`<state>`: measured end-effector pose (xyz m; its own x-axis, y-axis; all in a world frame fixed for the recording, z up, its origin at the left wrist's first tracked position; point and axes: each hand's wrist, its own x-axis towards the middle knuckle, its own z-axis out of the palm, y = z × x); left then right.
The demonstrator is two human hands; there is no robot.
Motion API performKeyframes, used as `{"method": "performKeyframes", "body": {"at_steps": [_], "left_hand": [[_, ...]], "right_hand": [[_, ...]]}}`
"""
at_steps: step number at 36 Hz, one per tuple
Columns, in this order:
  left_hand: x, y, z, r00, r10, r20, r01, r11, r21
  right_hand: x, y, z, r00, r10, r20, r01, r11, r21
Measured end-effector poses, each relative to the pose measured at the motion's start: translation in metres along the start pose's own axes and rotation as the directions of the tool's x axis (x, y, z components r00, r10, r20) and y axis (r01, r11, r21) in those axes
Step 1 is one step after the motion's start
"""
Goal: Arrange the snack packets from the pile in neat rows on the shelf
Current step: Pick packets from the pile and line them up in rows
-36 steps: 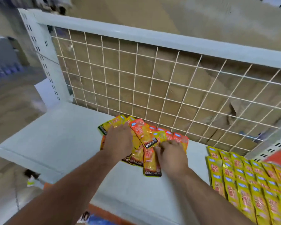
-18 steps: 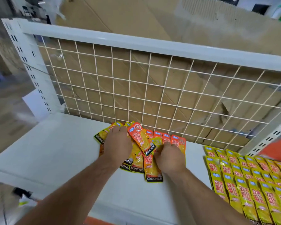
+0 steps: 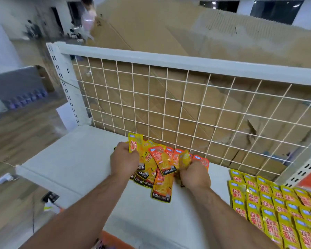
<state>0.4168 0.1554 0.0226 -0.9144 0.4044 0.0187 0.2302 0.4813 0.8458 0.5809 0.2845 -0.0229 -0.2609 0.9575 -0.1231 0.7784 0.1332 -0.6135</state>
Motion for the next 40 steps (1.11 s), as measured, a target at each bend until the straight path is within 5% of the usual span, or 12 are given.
{"method": "performKeyframes", "body": {"at_steps": [4,11,20,34,40], "left_hand": [[-0.023,-0.003,0.004,0.995,-0.082,0.057,0.085,0.995,-0.053],[-0.084,0.010,0.024,0.983,-0.145,0.109,0.163,0.970,-0.181],[-0.141,0.000,0.041,0.937,-0.193,0.293,0.284,0.907,-0.311],[-0.215,0.004,0.040,0.841,-0.070,0.537,0.262,0.920,-0.290],[-0.263,-0.012,0.044,0.744,-0.032,0.668,0.310,0.901,-0.302]], "right_hand": [[0.001,0.005,-0.012,1.000,0.019,0.008,-0.020,0.952,0.305],[-0.023,0.020,-0.039,0.963,-0.110,0.246,-0.080,0.758,0.648],[-0.051,0.070,-0.055,0.915,-0.176,0.363,-0.053,0.839,0.541],[-0.137,0.136,-0.111,0.985,-0.075,0.154,-0.022,0.837,0.547],[-0.195,0.182,-0.124,0.991,0.038,0.130,-0.110,0.786,0.609]]}}
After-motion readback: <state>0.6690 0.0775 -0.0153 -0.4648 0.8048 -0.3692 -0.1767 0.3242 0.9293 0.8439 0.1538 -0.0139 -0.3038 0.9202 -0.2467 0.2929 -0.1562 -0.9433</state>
